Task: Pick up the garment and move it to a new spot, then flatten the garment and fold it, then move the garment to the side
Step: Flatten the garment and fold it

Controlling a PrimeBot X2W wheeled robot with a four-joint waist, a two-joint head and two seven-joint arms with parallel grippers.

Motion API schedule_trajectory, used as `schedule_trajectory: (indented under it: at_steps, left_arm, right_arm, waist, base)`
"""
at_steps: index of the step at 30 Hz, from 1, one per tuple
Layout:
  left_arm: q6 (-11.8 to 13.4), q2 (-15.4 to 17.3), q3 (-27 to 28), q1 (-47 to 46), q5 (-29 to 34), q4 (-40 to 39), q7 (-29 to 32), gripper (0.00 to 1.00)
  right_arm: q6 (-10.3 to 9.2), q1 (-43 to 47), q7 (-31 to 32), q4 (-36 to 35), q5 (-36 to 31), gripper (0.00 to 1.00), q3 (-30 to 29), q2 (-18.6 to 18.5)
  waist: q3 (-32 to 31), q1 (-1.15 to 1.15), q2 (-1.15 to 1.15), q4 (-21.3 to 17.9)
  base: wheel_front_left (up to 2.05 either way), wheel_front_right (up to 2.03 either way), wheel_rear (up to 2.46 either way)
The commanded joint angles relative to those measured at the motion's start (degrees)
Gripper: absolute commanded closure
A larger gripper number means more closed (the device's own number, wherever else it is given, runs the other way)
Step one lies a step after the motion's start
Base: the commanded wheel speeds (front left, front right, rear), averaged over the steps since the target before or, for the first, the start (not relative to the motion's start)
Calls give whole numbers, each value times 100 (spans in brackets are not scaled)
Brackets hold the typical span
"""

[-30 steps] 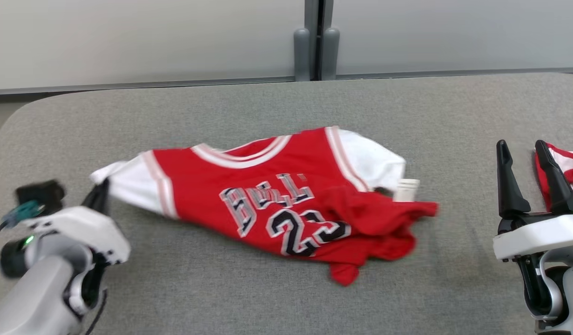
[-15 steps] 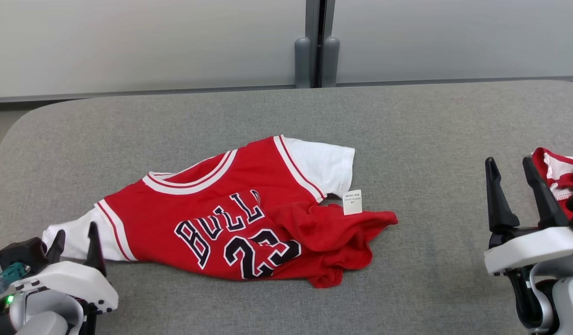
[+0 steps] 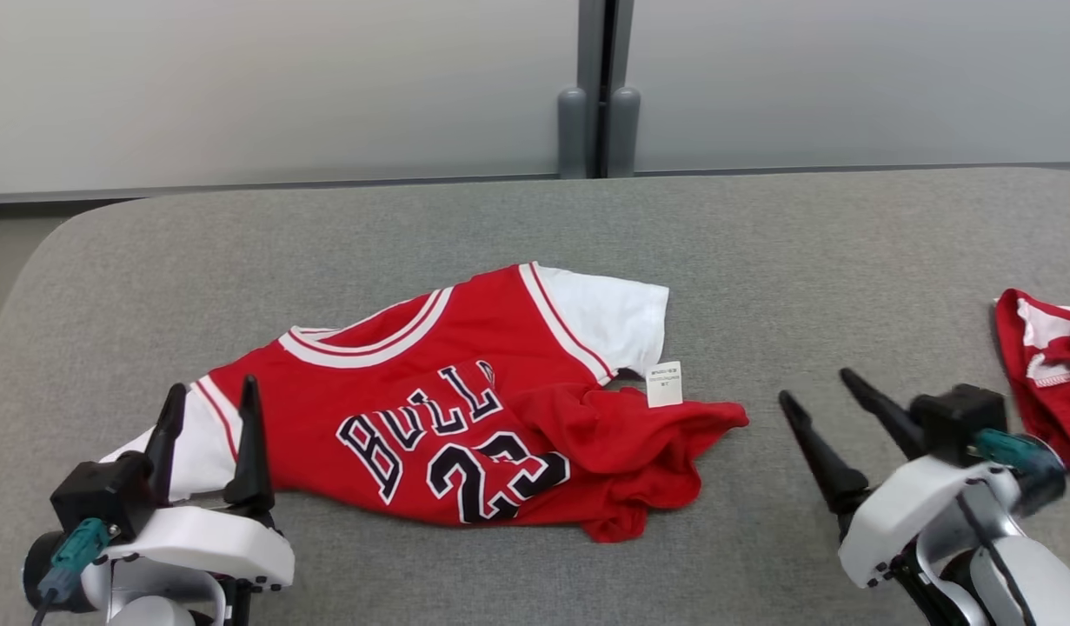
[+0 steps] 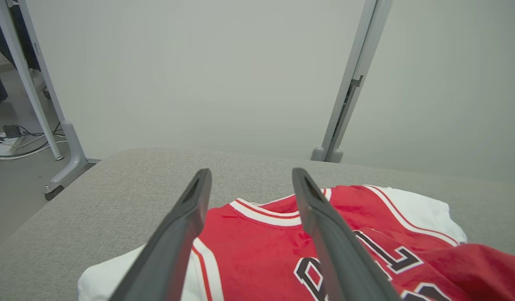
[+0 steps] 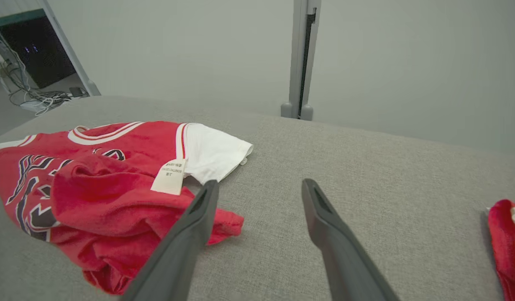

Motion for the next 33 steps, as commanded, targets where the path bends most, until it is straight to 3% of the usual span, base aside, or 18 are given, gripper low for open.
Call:
schedule_trajectory:
  at_steps: [1, 4, 8, 14, 20, 21, 23, 29, 33]
  left_arm:
    - [-34, -6, 37, 19, 56, -30, -5, 0]
    - [-161, -148, 77, 21, 177, -49, -6, 0]
    - [-295, -348, 82, -52, 265, 18, -6, 0]
    - [-474, -547, 164, -103, 320, 231, -4, 0]
    - [-639, -699, 309, -106, 391, 414, -4, 0]
    - [-671, -712, 336, -91, 405, 439, -4, 0]
    - [-704, -739, 373, -64, 429, 474, -4, 0]
    - [-792, -836, 490, -27, 506, 550, -4, 0]
    - [-850, -871, 527, -34, 561, 557, -4, 0]
  right_arm:
    - [2, -120, 104, 43, 50, 0, 92, -117]
    - [0, -389, 734, 262, 271, 0, 673, -525]
    - [1, -807, 1126, 470, 391, 0, 1096, -865]
    - [0, -1225, 1562, 841, 641, 0, 1612, -1045]
    - [1, -1494, 1481, 1200, 702, 0, 1923, -1026]
    - [1, -1522, 1459, 1241, 739, 18, 1969, -1006]
    - [1, -1589, 1487, 1317, 791, 100, 2085, -1019]
    - [1, -1753, 1268, 1238, 952, 100, 2234, -1106]
    - [1, -1866, 1139, 1069, 1142, 100, 1974, -1284]
  waist:
    - [25, 0, 0, 47]
    - [85, 0, 0, 183]
    - [169, 0, 0, 412]
    - [262, 0, 0, 722]
    - [272, 0, 0, 881]
    - [267, 0, 0, 888]
    - [259, 0, 0, 893]
    - [243, 0, 0, 784]
    - [261, 0, 0, 713]
  base:
    - [0, 0, 0]
    - [0, 0, 0]
    - [0, 0, 0]
    - [0, 0, 0]
    - [0, 0, 0]
    - [0, 0, 0]
    - [0, 0, 0]
    - [0, 0, 0]
    - [0, 0, 0]
